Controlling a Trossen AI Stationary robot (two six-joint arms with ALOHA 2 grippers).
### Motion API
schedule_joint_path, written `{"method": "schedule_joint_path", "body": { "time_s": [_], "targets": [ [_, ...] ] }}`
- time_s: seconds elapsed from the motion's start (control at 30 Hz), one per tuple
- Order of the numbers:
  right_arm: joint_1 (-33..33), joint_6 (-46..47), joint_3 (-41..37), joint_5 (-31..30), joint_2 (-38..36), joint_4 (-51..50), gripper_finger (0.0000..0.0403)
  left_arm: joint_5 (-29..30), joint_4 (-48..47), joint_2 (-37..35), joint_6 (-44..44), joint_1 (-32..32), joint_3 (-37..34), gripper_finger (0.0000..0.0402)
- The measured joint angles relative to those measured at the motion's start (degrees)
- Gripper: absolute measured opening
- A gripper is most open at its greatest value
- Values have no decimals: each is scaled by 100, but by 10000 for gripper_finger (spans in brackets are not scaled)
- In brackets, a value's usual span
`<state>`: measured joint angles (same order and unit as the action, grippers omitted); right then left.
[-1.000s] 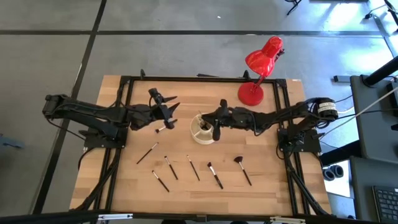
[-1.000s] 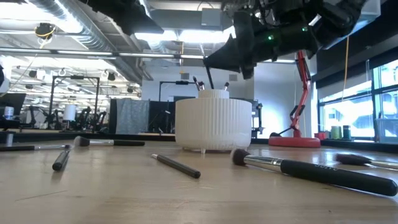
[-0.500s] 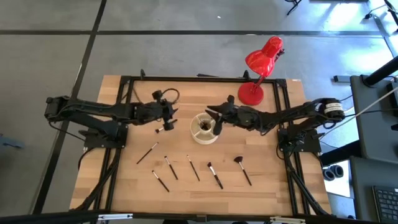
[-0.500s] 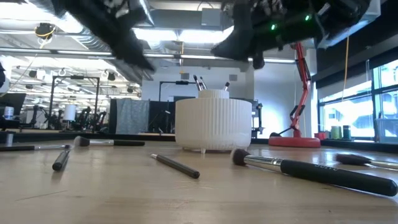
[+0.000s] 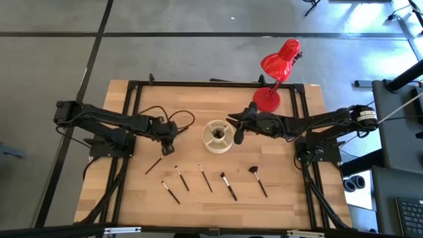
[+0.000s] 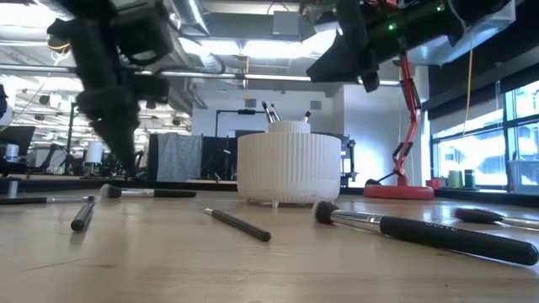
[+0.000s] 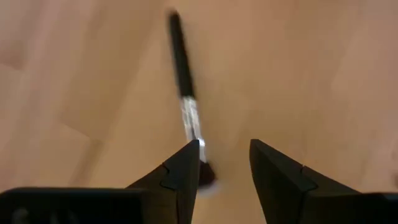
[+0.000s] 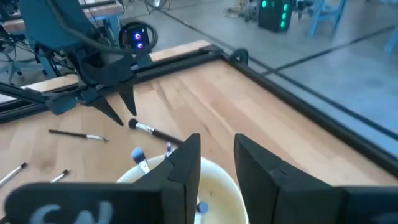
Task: Put items in baskets/containers
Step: Put the powder brush into the brush organizer
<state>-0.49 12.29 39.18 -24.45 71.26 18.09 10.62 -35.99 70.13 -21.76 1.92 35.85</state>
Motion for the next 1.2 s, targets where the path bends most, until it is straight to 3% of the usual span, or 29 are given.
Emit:
{"method": "schedule_joint_path", "body": {
  "time_s": [0.13, 0.3, 0.5, 0.73, 0.9, 1.2],
  "targets": [
    [0, 124, 0, -2, 0, -61, 97, 74, -52, 46, -348, -167, -295, 163],
    [0, 150, 0, -2, 14, 6, 97, 1009, -24, 35, -345, -118, -496, 188],
    [0, 153, 0, -1, 24, 63, 97, 434, 36, 37, -165, 116, -650, 182],
    [0, 127, 0, 0, 24, 48, 97, 440, 479, 37, 79, 120, -692, 159],
    [0, 150, 0, 59, 24, 24, 97, 232, 580, 37, 355, 120, -692, 125],
    [0, 225, 0, 166, 24, -7, 97, 130, 538, 37, 547, 120, -692, 8]
  ]
}}
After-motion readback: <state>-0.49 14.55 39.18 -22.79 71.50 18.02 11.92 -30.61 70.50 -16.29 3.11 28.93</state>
